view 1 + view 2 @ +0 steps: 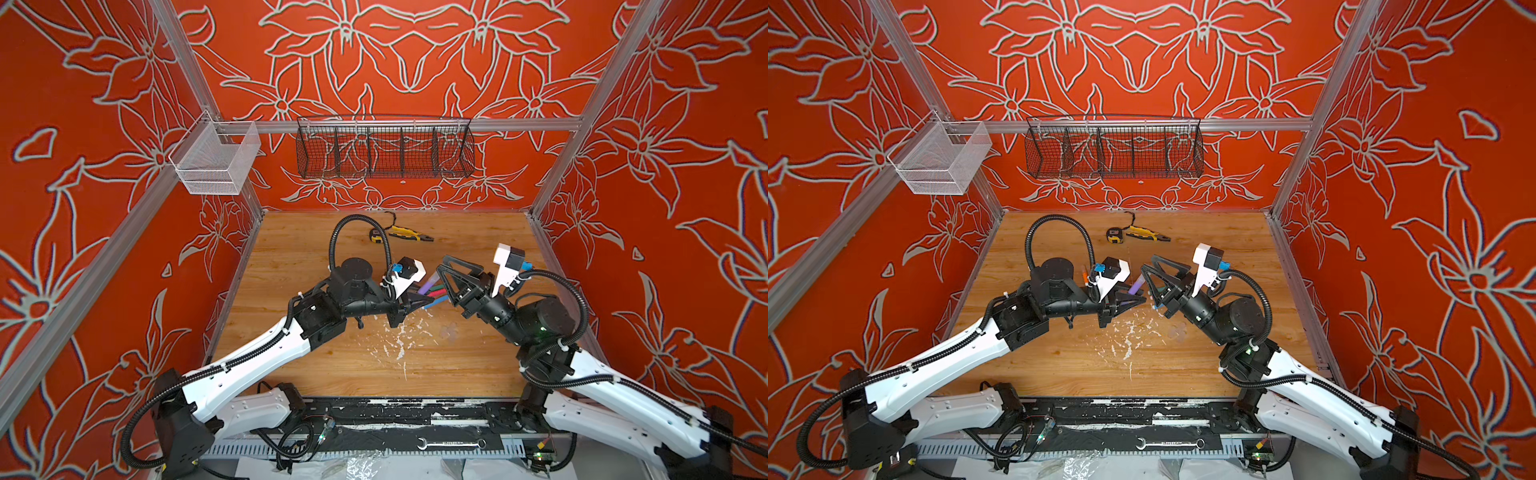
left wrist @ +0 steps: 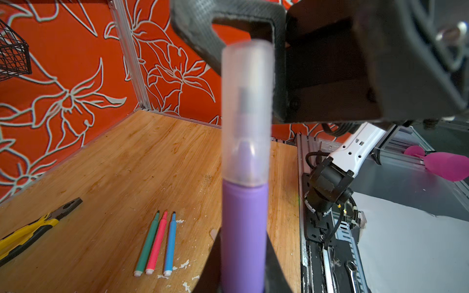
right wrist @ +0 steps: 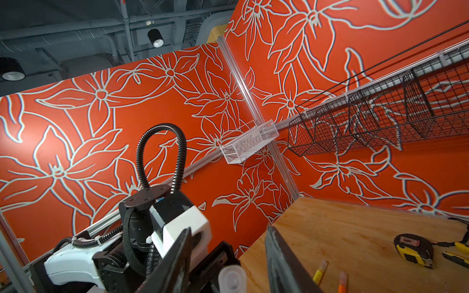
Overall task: Insert the pens into the pen caps
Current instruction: 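Open the right gripper off the cap and lift it slightly, then press down on the top of the cap with the right gripper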
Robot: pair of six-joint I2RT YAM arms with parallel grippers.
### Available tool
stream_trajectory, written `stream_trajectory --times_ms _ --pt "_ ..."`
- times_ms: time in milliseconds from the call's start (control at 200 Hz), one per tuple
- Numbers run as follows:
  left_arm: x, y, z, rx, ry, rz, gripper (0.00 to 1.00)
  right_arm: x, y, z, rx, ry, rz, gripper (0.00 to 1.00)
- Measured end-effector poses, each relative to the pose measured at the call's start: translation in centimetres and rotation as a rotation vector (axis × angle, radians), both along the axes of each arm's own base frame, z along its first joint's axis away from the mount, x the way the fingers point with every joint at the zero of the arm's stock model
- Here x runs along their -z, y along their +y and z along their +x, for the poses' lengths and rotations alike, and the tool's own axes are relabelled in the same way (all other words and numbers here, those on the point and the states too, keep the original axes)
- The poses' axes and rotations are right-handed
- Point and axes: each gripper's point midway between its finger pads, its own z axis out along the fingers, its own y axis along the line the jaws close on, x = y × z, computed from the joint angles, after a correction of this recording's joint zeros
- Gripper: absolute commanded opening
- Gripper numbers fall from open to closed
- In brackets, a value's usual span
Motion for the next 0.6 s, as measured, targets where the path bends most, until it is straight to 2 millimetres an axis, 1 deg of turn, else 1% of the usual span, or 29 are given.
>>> stream_trajectory --times_ms 135,295,480,545,600 --pt "0.0 0.0 0.0 -0.002 -0.001 0.001 0.0 0.1 0.7 0.3 -0.008 0.006 -0.025 0.28" --pt "0.0 0.1 0.2 -0.009 -0.004 0.002 0.0 0.5 1.4 0.7 -0.016 0.022 -0.049 0.19" --pt "-0.1 0.2 0.4 -0.027 -0.008 0.001 0.0 0.6 1.7 0.9 -0.015 0.026 -0.059 0.04" --pt "-0.2 0.3 0.4 -0.033 -0.011 0.0 0.0 0.5 1.7 0.9 -0.016 0.025 -0.059 0.0" --pt "-0.2 0.4 0.5 -0.038 -0.014 -0.004 0.0 0.5 1.8 0.9 -0.019 0.025 -0.06 0.0"
